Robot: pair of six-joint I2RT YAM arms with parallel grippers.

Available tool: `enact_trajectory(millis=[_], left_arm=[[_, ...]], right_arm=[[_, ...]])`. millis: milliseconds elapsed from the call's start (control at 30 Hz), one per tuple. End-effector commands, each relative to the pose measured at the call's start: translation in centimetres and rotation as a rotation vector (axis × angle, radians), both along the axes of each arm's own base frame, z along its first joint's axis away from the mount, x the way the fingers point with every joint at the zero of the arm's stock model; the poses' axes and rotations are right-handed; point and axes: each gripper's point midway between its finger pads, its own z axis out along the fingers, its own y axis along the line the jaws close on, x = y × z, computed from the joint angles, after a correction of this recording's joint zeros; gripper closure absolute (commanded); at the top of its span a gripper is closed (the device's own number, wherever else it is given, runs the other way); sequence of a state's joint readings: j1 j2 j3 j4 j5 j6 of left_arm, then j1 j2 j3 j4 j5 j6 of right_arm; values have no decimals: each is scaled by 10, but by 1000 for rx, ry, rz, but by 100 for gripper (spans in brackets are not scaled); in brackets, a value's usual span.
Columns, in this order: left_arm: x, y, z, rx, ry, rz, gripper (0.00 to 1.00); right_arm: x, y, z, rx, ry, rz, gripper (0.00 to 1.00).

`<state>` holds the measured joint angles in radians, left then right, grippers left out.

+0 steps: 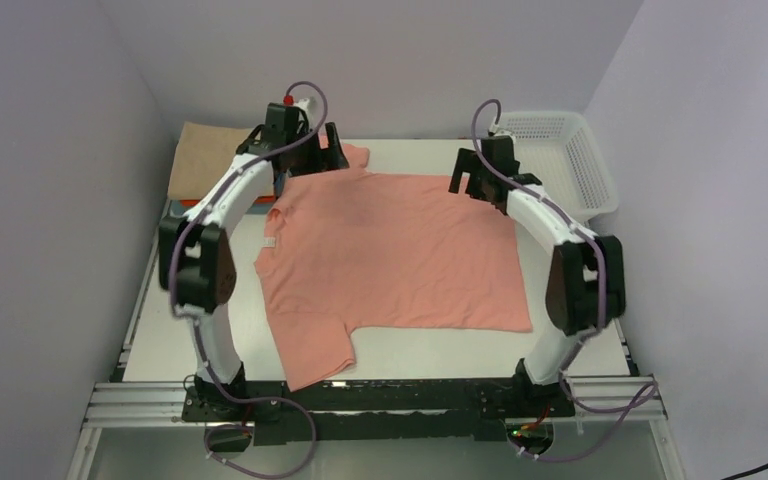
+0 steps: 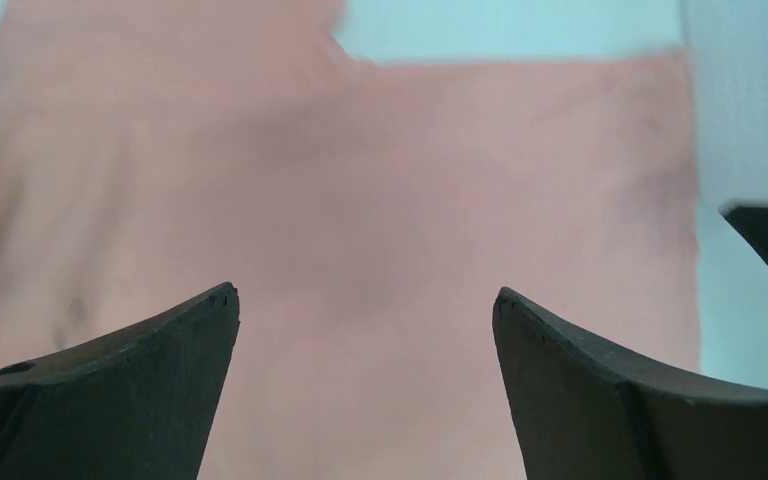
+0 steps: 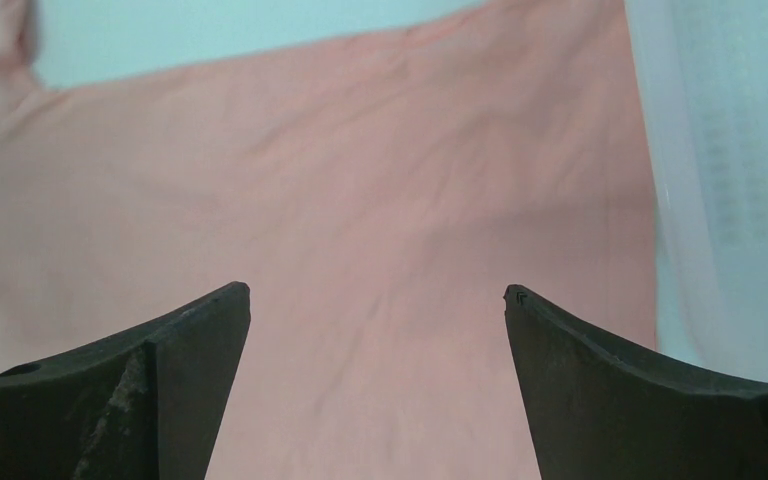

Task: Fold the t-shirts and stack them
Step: Flatten out the tshirt, then grab the side of the flattened tshirt closest away from the robot with both arms

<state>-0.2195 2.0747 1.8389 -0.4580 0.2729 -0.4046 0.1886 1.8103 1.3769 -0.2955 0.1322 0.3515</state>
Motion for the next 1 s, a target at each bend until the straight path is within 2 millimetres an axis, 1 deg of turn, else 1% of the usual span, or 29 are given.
enact_trajectory(millis=[0, 100, 167, 200, 300, 400, 467, 533, 600, 733, 800, 967], left_arm=[[-94, 7, 47, 89, -105, 42, 1], [-162, 12, 11, 118, -7, 87, 1], [-206, 15, -12, 151, 70, 113, 0], [-226, 13, -21, 163, 95, 106, 0], [-283, 16, -46, 212, 181, 88, 1], [-339, 31, -74, 284, 271, 93, 1], [-374, 45, -92, 307, 359, 123, 0], [-404, 49, -100, 301, 415, 97, 3], [-427, 48, -101, 290, 431, 58, 5], [-458, 23, -108, 222, 488, -64, 12], [-466, 18, -118, 241, 512, -94, 16], [-467, 36, -141, 378, 557, -34, 26]], right_arm=[[-55, -1, 20, 30, -38, -24, 0], [-90, -11, 12, 51, -28, -75, 0], [-109, -17, 5, 60, -16, -101, 0], [-114, -18, 6, 67, -21, -111, 0], [-125, -23, 7, 71, -39, -129, 0], [-131, -28, 12, 55, -63, -130, 0], [-133, -33, 14, 38, -66, -144, 0], [-133, -34, 13, 32, -65, -147, 0], [-132, -34, 11, 34, -60, -147, 0], [-132, -32, 5, 30, -44, -140, 0], [-132, -35, 4, 21, -42, -147, 0], [-135, -39, 4, 15, -50, -160, 0]])
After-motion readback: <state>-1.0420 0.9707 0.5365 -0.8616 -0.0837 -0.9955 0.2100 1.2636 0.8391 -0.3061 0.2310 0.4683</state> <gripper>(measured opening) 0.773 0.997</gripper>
